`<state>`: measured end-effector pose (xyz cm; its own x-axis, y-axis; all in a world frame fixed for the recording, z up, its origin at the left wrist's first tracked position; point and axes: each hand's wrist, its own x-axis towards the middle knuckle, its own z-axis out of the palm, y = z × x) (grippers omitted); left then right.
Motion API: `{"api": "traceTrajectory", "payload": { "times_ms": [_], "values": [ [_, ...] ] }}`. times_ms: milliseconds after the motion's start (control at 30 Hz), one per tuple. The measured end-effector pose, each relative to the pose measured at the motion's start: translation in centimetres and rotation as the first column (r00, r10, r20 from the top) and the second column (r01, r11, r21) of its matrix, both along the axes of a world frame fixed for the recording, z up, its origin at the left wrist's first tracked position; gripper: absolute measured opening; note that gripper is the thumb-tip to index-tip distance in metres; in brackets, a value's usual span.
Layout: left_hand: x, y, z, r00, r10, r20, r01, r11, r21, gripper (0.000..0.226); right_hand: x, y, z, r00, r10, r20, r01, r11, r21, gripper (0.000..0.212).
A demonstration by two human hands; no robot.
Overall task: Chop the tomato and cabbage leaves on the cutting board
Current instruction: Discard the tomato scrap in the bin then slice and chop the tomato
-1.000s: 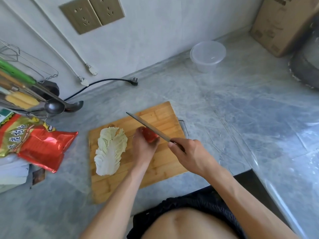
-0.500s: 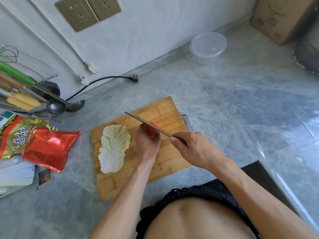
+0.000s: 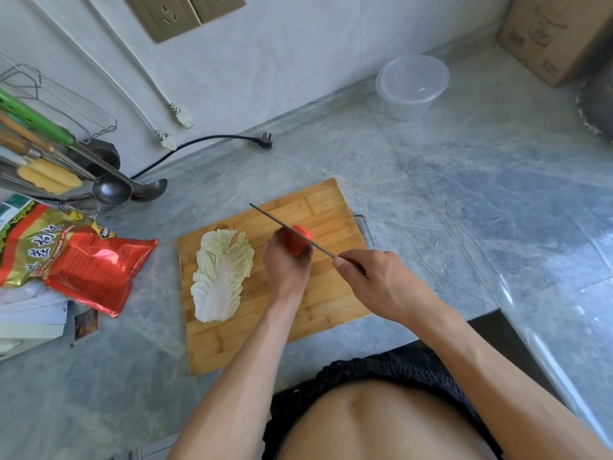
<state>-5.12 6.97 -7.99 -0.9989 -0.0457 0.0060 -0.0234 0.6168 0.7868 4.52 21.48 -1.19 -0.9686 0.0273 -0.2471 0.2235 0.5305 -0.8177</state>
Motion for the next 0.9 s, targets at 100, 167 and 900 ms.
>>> {"api": "traceTrajectory", "payload": {
  "times_ms": [100, 167, 900],
  "values": [
    [0.0, 0.0, -0.2, 1.000, 0.009, -0.001, -0.009, 1.000, 0.017, 0.035, -0.2, 0.0, 0.0, 1.000, -0.008, 0.011, 0.008, 1.000, 0.010, 0.043],
    [-0.1, -0.1, -0.3, 1.000, 0.015, 0.004, -0.015, 0.999, 0.033, 0.031, -0.4, -0.1, 0.1, 1.000, -0.008, 0.019, 0.008, 1.000, 0.012, 0.044],
    [-0.4, -0.9, 0.0, 0.997, -0.056, 0.058, 0.055, 0.998, 0.022, 0.027, -2.8, -0.9, 1.7, 0.979, -0.051, 0.200, 0.044, 0.998, 0.037, 0.050]
  ]
}}
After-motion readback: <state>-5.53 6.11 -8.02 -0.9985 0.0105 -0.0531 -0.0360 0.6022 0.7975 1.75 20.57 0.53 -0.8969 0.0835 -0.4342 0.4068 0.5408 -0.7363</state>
